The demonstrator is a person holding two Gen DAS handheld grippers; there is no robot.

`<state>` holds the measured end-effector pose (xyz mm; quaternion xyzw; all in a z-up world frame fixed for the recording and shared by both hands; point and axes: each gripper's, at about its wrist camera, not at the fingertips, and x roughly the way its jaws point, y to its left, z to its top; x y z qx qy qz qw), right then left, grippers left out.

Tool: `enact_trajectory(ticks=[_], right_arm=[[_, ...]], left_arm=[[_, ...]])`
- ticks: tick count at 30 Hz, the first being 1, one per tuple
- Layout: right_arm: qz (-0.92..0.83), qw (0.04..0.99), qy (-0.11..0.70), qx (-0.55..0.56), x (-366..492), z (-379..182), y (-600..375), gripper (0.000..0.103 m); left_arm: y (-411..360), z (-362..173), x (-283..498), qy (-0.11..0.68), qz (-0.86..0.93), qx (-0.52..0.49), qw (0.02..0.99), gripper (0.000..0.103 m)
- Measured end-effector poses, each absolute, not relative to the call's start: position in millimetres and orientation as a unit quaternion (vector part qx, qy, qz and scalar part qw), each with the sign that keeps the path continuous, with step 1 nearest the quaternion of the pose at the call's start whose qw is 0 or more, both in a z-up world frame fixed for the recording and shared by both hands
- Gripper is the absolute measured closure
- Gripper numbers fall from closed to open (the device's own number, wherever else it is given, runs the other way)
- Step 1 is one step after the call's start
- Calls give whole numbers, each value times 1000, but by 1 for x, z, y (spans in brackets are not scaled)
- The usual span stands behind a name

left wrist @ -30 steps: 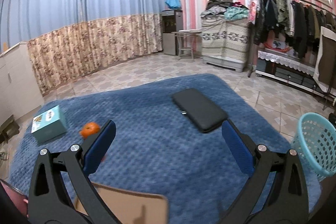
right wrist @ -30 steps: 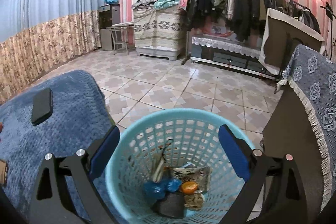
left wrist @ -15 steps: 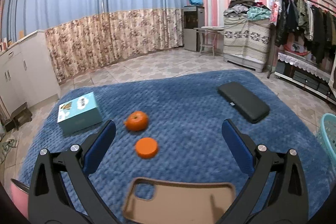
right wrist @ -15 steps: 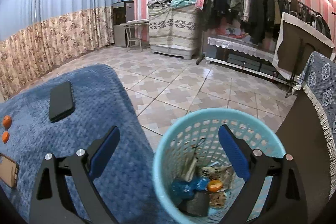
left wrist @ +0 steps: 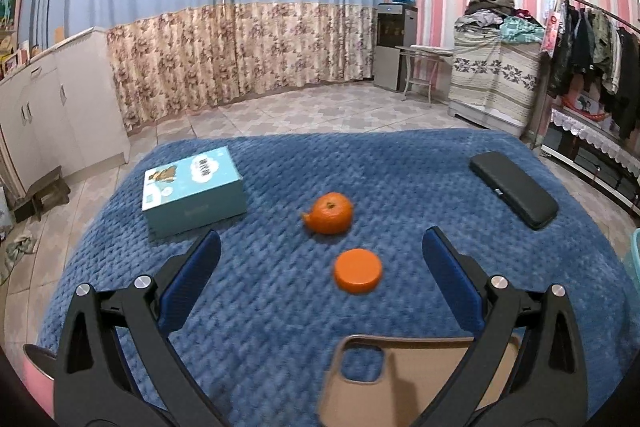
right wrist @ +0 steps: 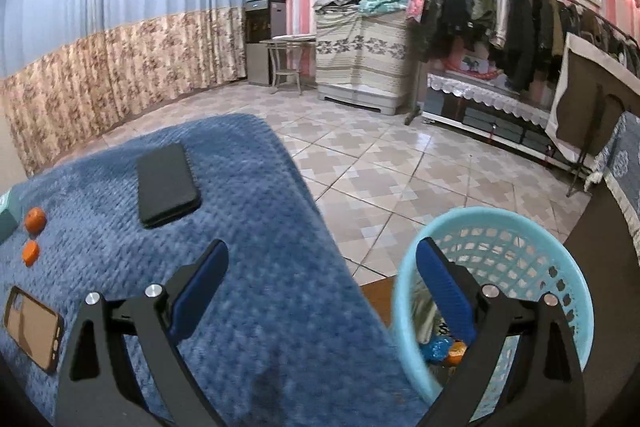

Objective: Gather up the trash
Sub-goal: 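Move both open tools back over the rug toward the round orange disc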

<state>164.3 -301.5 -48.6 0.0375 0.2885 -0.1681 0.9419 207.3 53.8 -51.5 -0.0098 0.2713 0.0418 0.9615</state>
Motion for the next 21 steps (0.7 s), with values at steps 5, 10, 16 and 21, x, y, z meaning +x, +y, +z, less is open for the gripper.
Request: enact_trajectory(ticks=[5, 10, 16, 21], right_arm=[[-154, 940, 303, 16, 172, -57, -284, 10], [-150, 938, 313, 1, 177, -60, -274, 10], [-153, 933, 325, -11, 182, -64, -272, 10], [-156, 930, 332, -16, 183, -66, -273, 10]], left_arm=[[68, -61, 215, 291, 45, -20, 955, 5], [67, -75, 225, 317, 30, -29, 947, 5], [49, -97, 249, 355, 17, -11, 935, 6], [37, -107, 264, 383, 11, 4, 924, 20]])
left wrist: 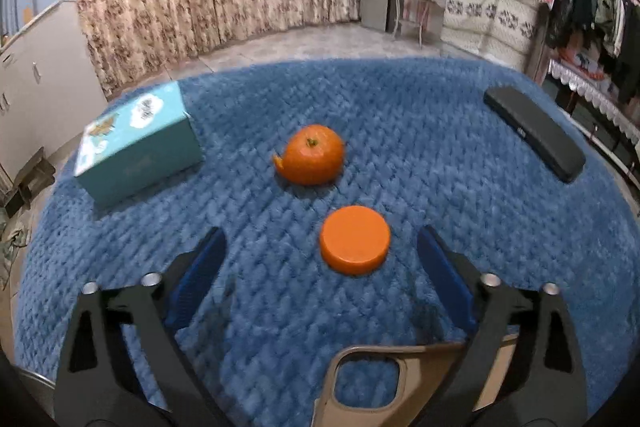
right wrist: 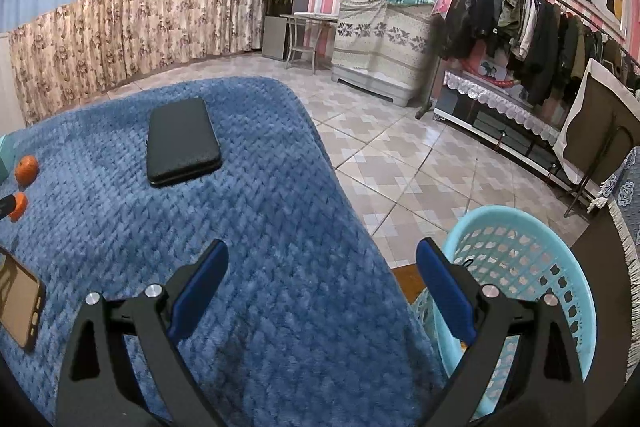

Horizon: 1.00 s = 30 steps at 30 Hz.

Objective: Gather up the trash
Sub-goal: 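Move both open tools back over the rug toward the round orange disc, then grasp the round orange disc with the left tool and lift it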

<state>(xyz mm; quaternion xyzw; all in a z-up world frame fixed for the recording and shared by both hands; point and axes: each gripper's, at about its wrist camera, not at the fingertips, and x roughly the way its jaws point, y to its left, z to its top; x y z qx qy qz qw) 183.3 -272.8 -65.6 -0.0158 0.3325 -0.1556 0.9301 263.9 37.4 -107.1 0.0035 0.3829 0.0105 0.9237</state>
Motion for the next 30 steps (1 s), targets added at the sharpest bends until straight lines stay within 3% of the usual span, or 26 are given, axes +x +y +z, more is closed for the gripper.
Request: enact_trajectory(ticks=[3, 6, 9, 30], right_arm=[[-154, 929, 336, -24, 185, -68, -269, 10], [-147, 927, 344, -28, 185, -73, -263, 10], [-141, 924, 352, -42, 186, -77, -255, 10], [33, 940, 337, -47, 247, -56, -111, 10]], left_arm=[[34, -117, 273, 412, -2, 3, 911, 39], [30, -119, 274, 415, -12, 7, 909, 47], [25, -118, 272, 412, -30, 12, 910, 64], [114, -76, 250, 318, 130, -19, 939, 64]])
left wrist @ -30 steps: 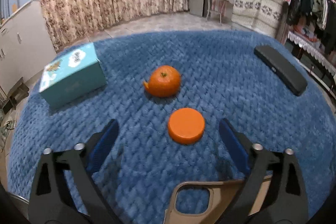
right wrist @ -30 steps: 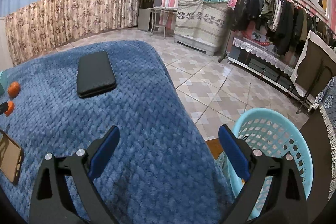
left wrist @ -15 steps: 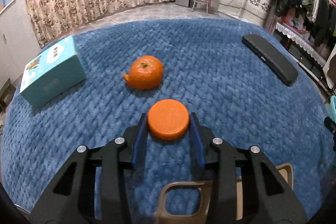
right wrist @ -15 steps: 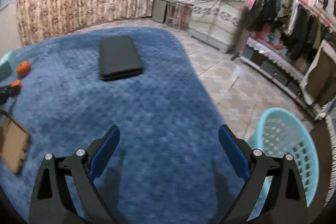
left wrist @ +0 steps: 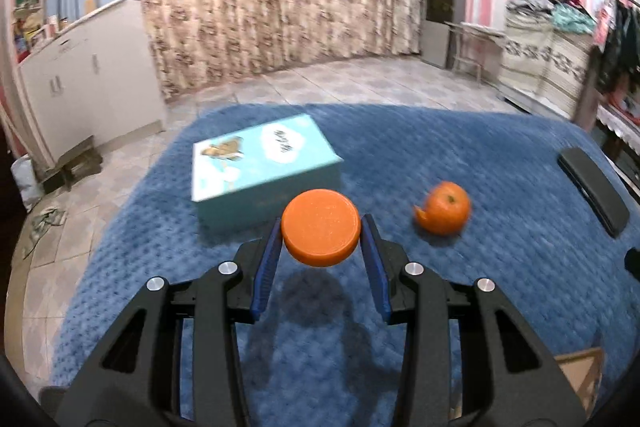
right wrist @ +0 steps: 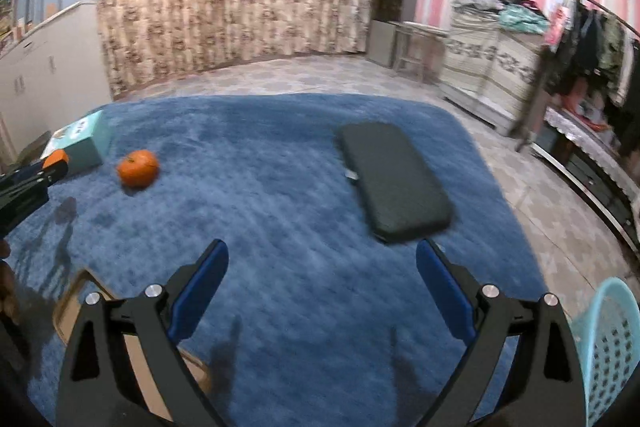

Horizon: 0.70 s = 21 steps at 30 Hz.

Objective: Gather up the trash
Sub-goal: 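Grasp the round orange disc with the left tool and lift it, then grasp the remaining tangerine with the right tool while left tool holds the disc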

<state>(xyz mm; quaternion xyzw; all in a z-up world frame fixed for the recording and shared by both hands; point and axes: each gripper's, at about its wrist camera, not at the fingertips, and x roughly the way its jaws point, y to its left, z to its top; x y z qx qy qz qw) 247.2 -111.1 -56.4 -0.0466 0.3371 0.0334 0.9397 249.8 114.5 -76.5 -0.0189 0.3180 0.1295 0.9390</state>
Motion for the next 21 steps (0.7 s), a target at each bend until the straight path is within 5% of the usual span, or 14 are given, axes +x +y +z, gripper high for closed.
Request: enact_trajectory(ticks=[21], right_arm=[[131, 930, 336, -65, 311, -55, -23, 10]], left_arm=[[161, -86, 257, 305, 223, -57, 924, 64]])
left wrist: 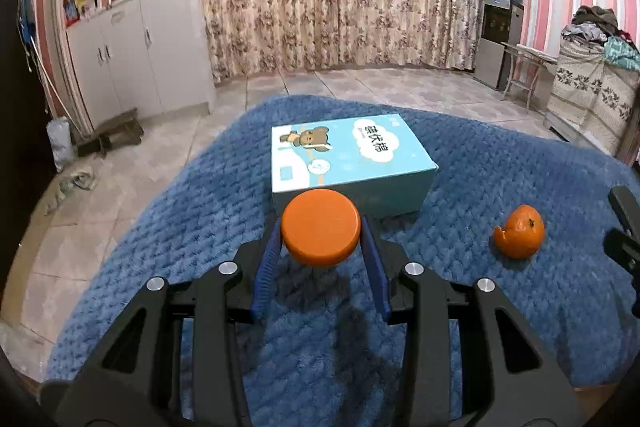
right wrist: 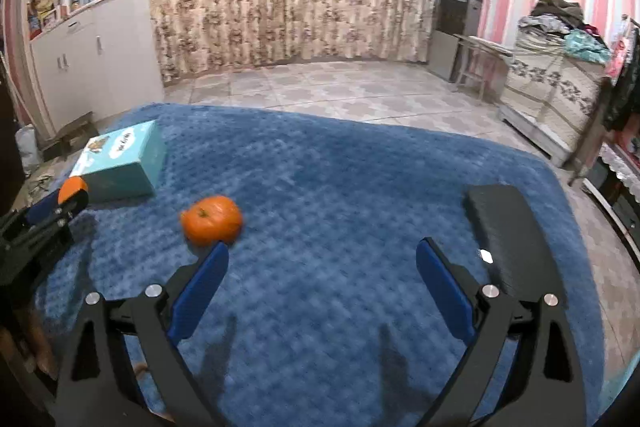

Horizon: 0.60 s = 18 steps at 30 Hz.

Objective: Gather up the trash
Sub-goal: 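Grasp the remaining tangerine with the right tool while left tool holds the disc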

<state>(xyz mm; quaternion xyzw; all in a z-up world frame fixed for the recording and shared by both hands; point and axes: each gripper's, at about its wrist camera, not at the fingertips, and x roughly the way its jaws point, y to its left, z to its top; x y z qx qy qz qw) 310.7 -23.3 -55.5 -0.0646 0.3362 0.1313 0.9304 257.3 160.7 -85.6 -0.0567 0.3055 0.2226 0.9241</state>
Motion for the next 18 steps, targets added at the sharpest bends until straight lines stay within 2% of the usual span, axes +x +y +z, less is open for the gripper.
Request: enact_trajectory(ticks=[11, 13, 14, 16, 17, 18], right_arm=[[199, 900, 374, -100, 342, -82, 45, 12], [208, 892, 389, -99, 348, -90, 50, 23], [213, 888, 396, -97, 351, -92, 52, 35], [229, 881, 404, -87, 355, -94, 53, 44], [242, 878, 405, -83, 356, -93, 54, 55], [249, 876, 405, -83, 356, -93, 54, 59]], left_arm=[[172, -84, 247, 288, 268, -86, 915, 64], [175, -86, 247, 289, 268, -89, 915, 64], [175, -86, 247, 290, 267, -88, 915, 64], [175, -86, 247, 289, 266, -86, 916, 64], [175, -86, 247, 287, 265, -85, 917, 64], [174, -85, 247, 285, 265, -82, 918, 64]])
